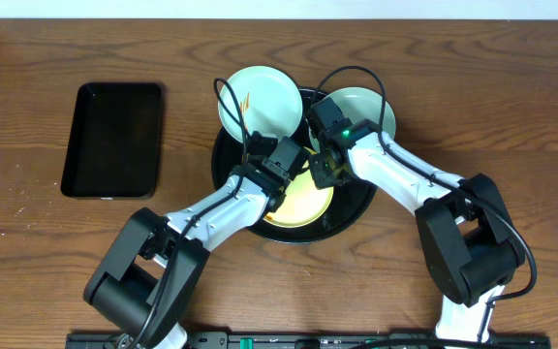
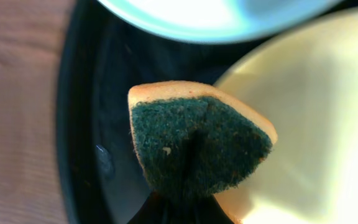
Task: Clean dirty plates on tray and stack at the side
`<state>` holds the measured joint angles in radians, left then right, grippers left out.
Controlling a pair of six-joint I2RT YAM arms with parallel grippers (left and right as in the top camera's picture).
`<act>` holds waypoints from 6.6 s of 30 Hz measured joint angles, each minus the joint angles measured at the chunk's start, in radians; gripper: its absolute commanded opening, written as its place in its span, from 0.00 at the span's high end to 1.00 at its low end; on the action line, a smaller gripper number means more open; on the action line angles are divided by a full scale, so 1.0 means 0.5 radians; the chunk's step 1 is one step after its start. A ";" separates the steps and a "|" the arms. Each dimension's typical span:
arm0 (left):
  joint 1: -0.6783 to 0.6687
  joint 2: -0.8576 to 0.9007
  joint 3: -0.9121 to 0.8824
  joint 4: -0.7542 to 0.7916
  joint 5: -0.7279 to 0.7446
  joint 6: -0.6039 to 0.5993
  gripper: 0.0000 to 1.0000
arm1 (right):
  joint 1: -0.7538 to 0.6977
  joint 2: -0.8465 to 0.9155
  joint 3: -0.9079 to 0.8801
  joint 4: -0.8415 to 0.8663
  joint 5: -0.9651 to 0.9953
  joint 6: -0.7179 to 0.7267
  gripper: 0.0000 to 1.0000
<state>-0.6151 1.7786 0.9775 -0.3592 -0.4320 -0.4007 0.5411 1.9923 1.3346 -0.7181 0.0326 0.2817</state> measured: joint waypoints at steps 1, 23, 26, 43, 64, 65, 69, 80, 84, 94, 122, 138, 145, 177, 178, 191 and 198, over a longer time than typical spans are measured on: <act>-0.001 0.000 0.000 0.022 -0.039 0.029 0.93 | 0.000 0.000 0.000 0.000 -0.001 0.000 0.99; 0.011 0.000 -0.002 0.124 1.113 -0.253 0.93 | -0.001 -0.002 0.000 -0.017 0.002 0.000 0.99; 0.011 0.000 -0.002 0.039 1.180 -0.261 0.93 | -0.001 -0.002 0.000 -0.027 0.002 0.000 0.99; 0.005 -0.001 -0.001 -0.015 1.022 -0.181 0.92 | 0.000 -0.002 0.000 -0.032 -0.003 0.000 0.99; 0.005 0.000 0.000 0.101 -0.172 0.394 0.93 | 0.000 -0.002 0.000 -0.035 -0.003 0.000 0.99; 0.006 0.000 0.000 0.104 -0.240 0.398 0.93 | 0.000 -0.002 0.000 -0.035 -0.003 0.000 0.99; 0.010 -0.038 0.000 0.097 -0.396 0.408 0.93 | 0.000 -0.003 0.000 -0.035 -0.003 0.000 0.99; 0.123 -0.860 0.003 -0.073 -0.298 0.060 0.93 | 0.000 -0.004 0.079 -0.133 0.002 0.000 0.99; 0.288 -1.038 0.008 -0.360 -0.110 0.011 0.93 | -0.001 -0.059 0.225 -0.172 0.024 -0.010 0.99; 0.591 -1.076 0.009 -0.853 0.345 -0.151 0.93 | 0.087 -0.369 0.546 -0.260 0.555 -0.140 0.99; 0.651 -1.021 0.009 -0.841 0.568 -0.195 0.92 | 0.372 -0.430 0.546 -0.304 1.379 -0.195 0.99; 0.651 -0.961 0.006 -0.707 0.983 -0.195 0.92 | 0.033 -0.188 0.011 -0.095 0.156 0.015 0.99; 0.634 -0.700 0.006 -0.620 1.278 -0.195 0.92 | 0.033 -0.110 -0.002 0.111 0.158 0.069 0.99; 0.153 0.008 -0.004 0.160 1.104 -0.945 0.93 | 0.035 0.037 -0.001 0.219 0.241 0.097 0.99; 0.149 0.008 -0.004 0.159 1.097 -0.958 0.93 | 0.035 0.037 -0.002 0.219 0.240 0.097 0.99; 0.125 -0.005 0.038 -0.256 0.730 -1.137 0.93 | 0.035 0.037 -0.002 0.212 0.231 0.098 0.99; 0.121 -0.004 0.037 -0.195 0.428 -1.138 0.92 | 0.037 0.037 -0.001 0.219 0.188 0.104 0.99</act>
<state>-0.5549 1.7767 0.9962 -0.4568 -0.2180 -0.9695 0.5598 2.0106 1.3342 -0.6086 0.1268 0.3336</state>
